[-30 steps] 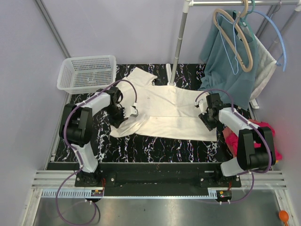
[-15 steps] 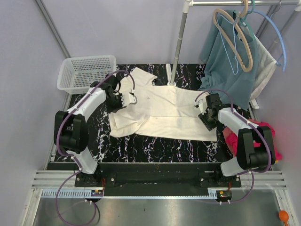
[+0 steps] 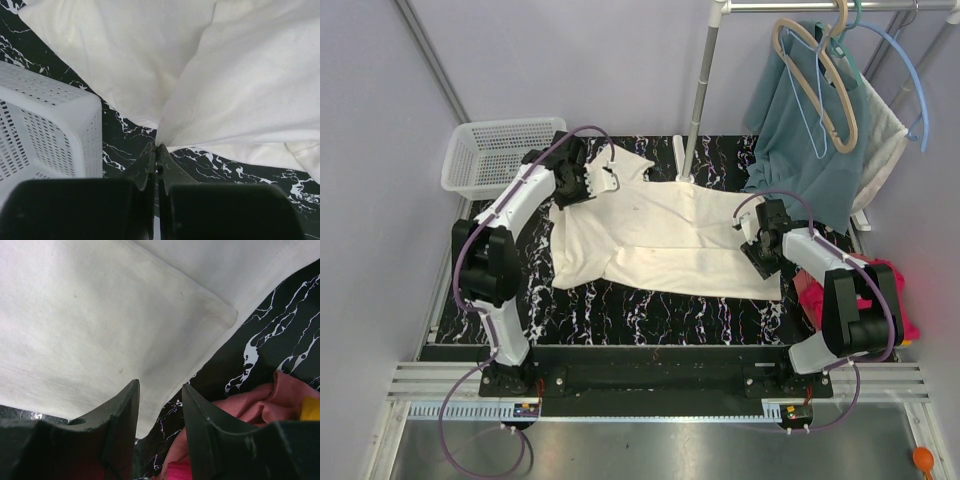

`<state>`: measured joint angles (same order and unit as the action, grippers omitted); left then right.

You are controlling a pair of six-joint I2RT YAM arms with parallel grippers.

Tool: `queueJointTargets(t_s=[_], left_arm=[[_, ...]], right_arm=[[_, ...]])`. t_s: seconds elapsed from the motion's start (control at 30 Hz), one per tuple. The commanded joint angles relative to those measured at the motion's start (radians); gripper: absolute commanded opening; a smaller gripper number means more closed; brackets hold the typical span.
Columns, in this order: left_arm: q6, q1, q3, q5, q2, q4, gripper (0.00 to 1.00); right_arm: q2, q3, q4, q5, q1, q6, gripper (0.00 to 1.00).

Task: Fold and stack the t-shirts
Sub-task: Fold the tshirt

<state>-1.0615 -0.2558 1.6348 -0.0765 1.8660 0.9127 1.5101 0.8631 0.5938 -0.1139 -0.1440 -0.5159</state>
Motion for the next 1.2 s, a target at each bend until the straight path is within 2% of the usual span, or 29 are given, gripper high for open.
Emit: queueJointTargets(t_s=[0.0, 0.1, 0.2, 0.23, 0.37, 0.4, 0.43, 0.8, 1.0, 1.17], left_arm=[[0.014, -0.023, 0.040, 0.069, 0.033, -0.026, 0.00], [0.018, -0.026, 0.001, 0.096, 0.035, -0.064, 0.00], [0.032, -0.028, -0.062, 0.130, 0.013, -0.129, 0.18], [0.041, -0.028, -0.081, 0.138, 0.004, -0.149, 0.32], [0.047, -0.028, -0.217, 0.164, -0.096, -0.268, 0.55], [0.049, -0.028, -0.237, 0.162, -0.114, -0.279, 0.64], [0.054, -0.028, -0.266, 0.161, -0.149, -0.288, 0.98], [0.060, -0.030, -0.522, 0.050, -0.447, -0.264, 0.99], [0.002, -0.030, -0.706, -0.009, -0.498, -0.235, 0.99], [0.023, -0.030, -0.731, -0.045, -0.464, -0.265, 0.99]], right_arm=[[-0.005, -0.007, -0.034, -0.013, -0.008, 0.007, 0.47], [-0.001, -0.016, -0.043, -0.012, -0.008, 0.005, 0.47], [0.005, -0.021, -0.051, -0.012, -0.006, 0.005, 0.47], [0.009, -0.022, -0.054, -0.012, -0.008, 0.005, 0.47], [0.009, -0.027, -0.058, -0.009, -0.006, 0.005, 0.47], [0.009, -0.029, -0.058, -0.006, -0.008, 0.007, 0.47], [0.009, -0.030, -0.058, -0.006, -0.008, 0.007, 0.47], [0.013, -0.045, -0.065, -0.001, -0.011, 0.007, 0.47], [0.021, -0.029, -0.066, -0.004, -0.014, -0.001, 0.47], [0.029, -0.019, -0.065, -0.010, -0.023, -0.001, 0.47]])
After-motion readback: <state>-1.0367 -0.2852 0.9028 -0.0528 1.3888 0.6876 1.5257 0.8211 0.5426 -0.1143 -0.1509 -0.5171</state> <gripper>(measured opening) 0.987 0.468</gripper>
